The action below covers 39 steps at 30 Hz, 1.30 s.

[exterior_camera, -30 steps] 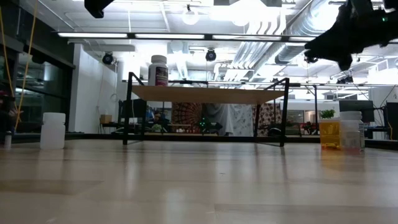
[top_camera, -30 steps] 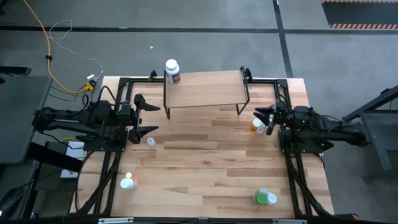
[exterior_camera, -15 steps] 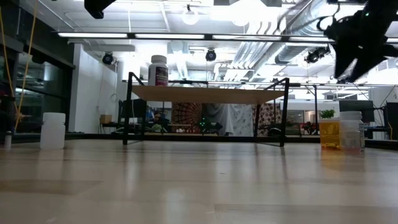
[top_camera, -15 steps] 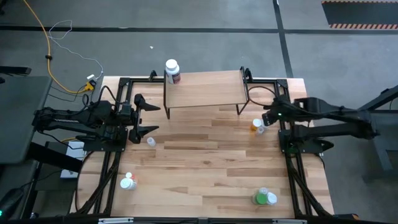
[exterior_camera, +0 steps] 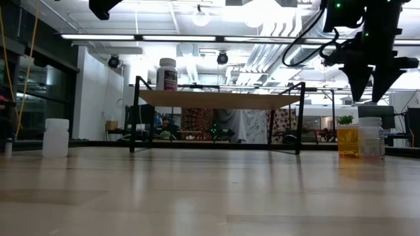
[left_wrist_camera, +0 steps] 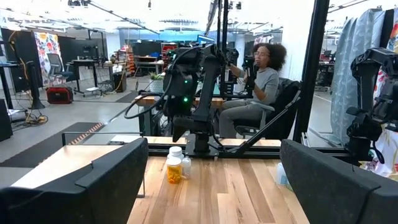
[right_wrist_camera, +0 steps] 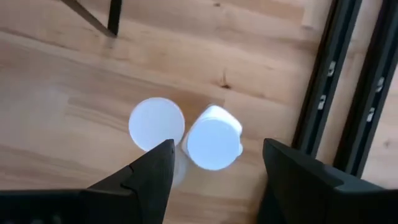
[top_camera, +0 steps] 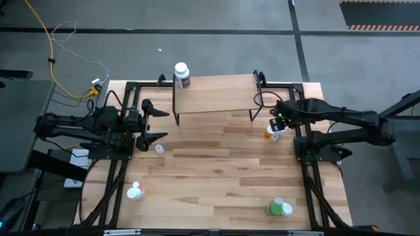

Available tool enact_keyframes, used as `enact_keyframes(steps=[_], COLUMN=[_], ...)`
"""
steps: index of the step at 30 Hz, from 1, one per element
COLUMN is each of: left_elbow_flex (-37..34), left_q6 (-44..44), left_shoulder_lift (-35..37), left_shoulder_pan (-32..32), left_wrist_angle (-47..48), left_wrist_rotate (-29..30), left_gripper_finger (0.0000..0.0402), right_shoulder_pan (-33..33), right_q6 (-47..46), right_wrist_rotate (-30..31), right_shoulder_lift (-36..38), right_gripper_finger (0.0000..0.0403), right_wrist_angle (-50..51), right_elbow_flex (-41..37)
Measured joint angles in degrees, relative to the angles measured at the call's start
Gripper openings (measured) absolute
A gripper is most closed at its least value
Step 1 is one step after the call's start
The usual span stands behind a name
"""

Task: Pick and place medicine bottles onto shelf by color
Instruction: Put the top white blue pill bottle on the shelf

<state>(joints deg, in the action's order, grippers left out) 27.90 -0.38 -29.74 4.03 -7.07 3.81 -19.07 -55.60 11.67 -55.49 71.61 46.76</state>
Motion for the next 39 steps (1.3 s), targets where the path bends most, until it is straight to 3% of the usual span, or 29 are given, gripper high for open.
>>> enact_keyframes(steps=[10,17,31,39], left_elbow_flex=[0.00,0.00,0.00,0.00], left_q6=[0.00,0.17,0.15,0.10], left_shoulder_lift=[0.00,0.00,0.00,0.00], left_shoulder_pan=[-0.02,-0.02,-0.02,-0.02], left_wrist_angle=[0.26,0.42,0.37,0.35], left_wrist_rotate=[-0.18,-0.20,-0.18,-0.20], left_gripper_finger=[0.0355,0.0355,0.0355,0.0355], right_shoulder_pan=[-0.20,-0.20,-0.22,-0.20], right_q6=[-4.41,-4.90,-6.60,-7.98], right_wrist_rotate=[-1.58,-5.50,1.48,1.52], right_shoulder_lift=[-0.04,0.16,0.15,-1.04], right_gripper_finger=[0.0236,0.0236,0.0236,0.0236], right_wrist_angle=[-0.36,-6.20,-7.42,-7.69], right_elbow_flex=[-0.56,-7.14,-7.96,-8.00])
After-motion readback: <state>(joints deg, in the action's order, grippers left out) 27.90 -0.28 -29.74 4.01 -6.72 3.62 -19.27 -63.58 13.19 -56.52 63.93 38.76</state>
